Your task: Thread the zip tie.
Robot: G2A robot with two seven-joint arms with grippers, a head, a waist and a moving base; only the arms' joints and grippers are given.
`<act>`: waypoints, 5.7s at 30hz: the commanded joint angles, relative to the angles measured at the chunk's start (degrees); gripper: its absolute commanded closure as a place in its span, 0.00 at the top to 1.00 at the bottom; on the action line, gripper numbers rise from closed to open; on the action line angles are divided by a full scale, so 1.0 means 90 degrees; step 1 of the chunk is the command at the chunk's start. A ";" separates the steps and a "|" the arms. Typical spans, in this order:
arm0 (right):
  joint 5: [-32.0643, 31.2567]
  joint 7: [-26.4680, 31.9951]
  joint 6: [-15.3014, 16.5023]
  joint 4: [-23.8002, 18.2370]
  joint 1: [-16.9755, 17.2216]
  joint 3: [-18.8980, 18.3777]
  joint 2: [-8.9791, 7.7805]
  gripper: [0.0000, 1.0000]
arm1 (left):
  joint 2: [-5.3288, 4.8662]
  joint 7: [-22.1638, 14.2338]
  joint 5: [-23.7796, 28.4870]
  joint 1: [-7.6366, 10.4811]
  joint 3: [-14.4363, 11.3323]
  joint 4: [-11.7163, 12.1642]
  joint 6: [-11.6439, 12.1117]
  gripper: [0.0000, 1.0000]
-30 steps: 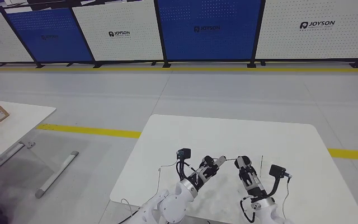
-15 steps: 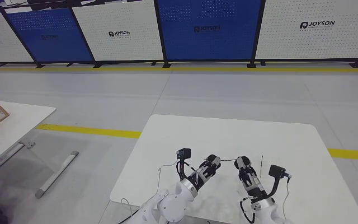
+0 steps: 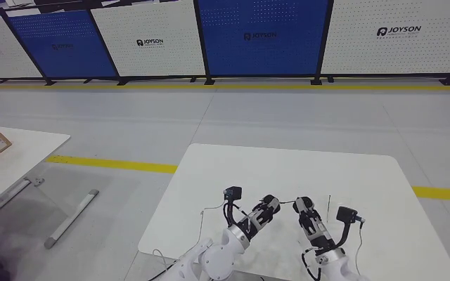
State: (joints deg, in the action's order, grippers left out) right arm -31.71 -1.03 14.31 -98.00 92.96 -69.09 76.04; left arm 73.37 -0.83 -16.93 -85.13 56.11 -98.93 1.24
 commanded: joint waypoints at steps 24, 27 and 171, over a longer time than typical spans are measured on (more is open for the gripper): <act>-0.0645 -0.0045 -0.0122 0.0237 -0.0001 -0.0192 -0.0058 1.00 | 0.0078 0.0014 0.1630 -0.0038 0.0215 -0.0219 -0.0183 0.00; -0.1001 0.0027 -0.0027 0.0371 -0.0061 -0.0215 -0.0084 1.00 | 0.0083 -0.0053 0.1955 -0.0022 0.0301 -0.0246 -0.0236 0.00; -0.2160 0.0223 0.0187 0.0424 -0.0483 0.0242 -0.0226 0.08 | 0.0041 -0.0492 0.2038 0.0138 0.0048 -0.0006 -0.0113 0.00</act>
State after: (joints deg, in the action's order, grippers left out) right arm -51.15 0.97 15.99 -94.20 88.62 -66.92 74.01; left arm 73.74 -5.26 1.44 -83.88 56.56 -99.00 0.23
